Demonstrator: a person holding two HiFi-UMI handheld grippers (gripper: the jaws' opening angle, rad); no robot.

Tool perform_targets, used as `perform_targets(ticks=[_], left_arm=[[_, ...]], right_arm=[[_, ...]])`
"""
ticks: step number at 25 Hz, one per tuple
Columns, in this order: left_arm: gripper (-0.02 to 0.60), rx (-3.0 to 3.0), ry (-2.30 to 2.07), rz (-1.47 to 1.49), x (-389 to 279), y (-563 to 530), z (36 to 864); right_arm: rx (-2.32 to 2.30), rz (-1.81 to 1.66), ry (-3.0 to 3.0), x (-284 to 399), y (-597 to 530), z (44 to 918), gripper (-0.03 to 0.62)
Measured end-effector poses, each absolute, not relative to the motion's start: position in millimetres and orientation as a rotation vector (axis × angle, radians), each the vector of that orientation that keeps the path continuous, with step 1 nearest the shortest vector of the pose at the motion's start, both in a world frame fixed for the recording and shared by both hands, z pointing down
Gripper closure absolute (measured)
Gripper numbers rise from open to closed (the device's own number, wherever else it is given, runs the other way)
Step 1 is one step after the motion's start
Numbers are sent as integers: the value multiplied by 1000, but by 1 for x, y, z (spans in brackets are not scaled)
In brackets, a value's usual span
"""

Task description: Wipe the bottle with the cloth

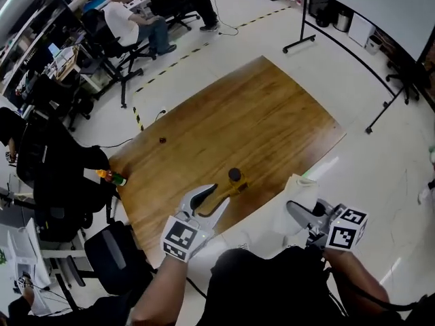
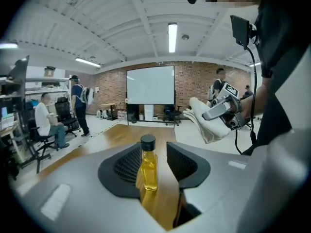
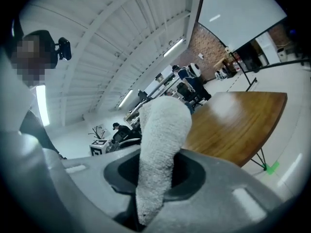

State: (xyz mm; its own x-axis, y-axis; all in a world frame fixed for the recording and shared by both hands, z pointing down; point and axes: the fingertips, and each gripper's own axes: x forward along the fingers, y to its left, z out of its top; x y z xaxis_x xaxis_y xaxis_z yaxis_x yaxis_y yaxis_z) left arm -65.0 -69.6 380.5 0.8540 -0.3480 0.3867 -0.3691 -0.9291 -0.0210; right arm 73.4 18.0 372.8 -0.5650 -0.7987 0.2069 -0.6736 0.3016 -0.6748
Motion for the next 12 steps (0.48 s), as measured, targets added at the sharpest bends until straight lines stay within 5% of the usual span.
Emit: perform_targets(ticks=[6, 12], left_arm=[[393, 2985, -325, 572, -55, -95, 402], [308, 2955, -234, 583, -28, -101, 422]], right_arm=[[-1446, -1058, 2278, 44, 4, 378, 522], [-1448, -1101, 2159, 34, 2, 415, 522]])
